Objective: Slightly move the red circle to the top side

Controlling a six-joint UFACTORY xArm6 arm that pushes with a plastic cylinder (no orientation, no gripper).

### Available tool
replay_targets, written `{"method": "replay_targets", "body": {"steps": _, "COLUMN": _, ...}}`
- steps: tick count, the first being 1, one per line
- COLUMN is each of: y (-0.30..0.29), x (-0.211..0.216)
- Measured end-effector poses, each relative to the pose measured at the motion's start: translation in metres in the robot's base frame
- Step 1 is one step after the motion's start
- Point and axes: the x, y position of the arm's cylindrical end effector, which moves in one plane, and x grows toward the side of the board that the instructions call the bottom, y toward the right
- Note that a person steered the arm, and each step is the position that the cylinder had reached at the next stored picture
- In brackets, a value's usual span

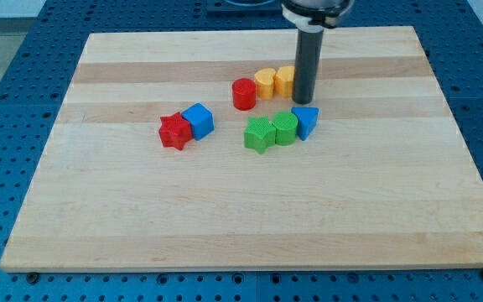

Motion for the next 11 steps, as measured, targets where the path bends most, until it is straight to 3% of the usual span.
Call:
{"method": "replay_targets", "body": {"steps": 1, "y": 0.011, "x": 0.001}}
{"method": "replay_targets", "body": {"steps": 5, "y": -0.09, "x": 0.01}}
{"method": "replay_targets", "body": {"steps": 11, "y": -0.112, "x": 0.01}}
